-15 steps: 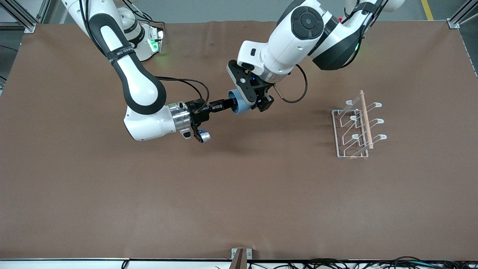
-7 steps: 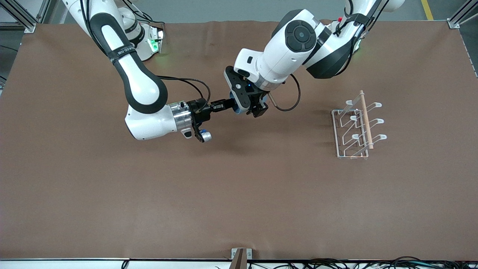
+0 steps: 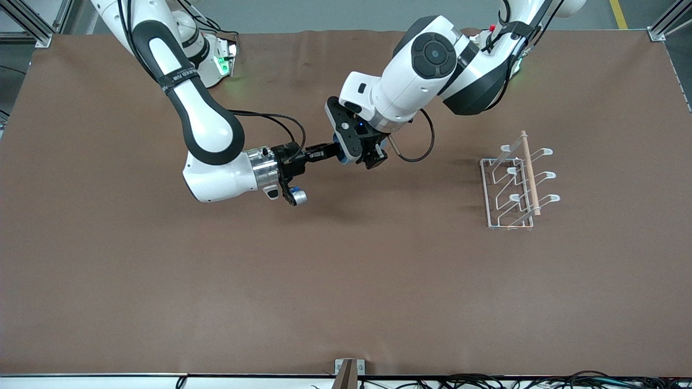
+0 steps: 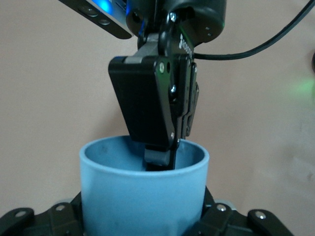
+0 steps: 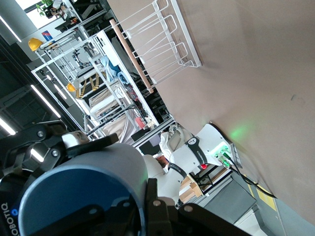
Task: Hang cup on cup holder
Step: 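Open the right gripper and withdraw it while the left gripper carries the cup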
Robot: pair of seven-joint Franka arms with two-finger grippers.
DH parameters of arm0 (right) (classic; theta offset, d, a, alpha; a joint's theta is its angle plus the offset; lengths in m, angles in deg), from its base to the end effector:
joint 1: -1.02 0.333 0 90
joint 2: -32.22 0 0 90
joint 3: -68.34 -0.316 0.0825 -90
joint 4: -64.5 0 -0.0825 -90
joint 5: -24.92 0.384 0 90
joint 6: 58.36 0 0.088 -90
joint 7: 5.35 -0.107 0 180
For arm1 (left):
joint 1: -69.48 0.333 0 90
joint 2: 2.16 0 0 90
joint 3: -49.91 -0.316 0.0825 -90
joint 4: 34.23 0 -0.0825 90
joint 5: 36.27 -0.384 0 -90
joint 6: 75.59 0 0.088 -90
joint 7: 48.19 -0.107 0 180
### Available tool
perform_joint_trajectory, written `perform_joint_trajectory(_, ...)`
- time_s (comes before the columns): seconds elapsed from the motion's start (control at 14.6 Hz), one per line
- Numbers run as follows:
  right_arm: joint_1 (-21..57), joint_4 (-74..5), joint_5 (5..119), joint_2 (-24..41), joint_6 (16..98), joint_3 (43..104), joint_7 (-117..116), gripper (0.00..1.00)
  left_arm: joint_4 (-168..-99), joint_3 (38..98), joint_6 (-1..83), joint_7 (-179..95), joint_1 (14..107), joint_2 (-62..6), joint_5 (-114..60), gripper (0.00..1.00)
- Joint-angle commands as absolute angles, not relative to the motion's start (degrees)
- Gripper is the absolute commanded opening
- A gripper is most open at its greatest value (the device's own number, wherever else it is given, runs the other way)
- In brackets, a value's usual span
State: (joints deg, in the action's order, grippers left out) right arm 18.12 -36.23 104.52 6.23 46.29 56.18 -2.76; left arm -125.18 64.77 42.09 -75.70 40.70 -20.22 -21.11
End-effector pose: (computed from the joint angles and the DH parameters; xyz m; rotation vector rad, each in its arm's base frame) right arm 0.5374 0.3755 0.3517 -1.8179 0.1559 0.6766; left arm 0.4877 -0.4574 0.4773 2.3707 -1.4831 0.1576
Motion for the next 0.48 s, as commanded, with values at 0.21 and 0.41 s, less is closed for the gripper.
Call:
perform_joint_trajectory(0.21, 11.8, -35.8, 92.1, 13.7, 44.8, 55.8, -14.5, 1.0, -125.9, 63.9, 33.3, -76.1, 44.0, -17.9, -21.2, 0.22)
perform_joint_trajectory(0.41, 7.0, -35.6, 81.6, 17.5, 44.5, 56.1, -21.4, 1.0, -124.1, 64.1, 26.9, -76.4, 45.5, -16.9, -30.2, 0.16)
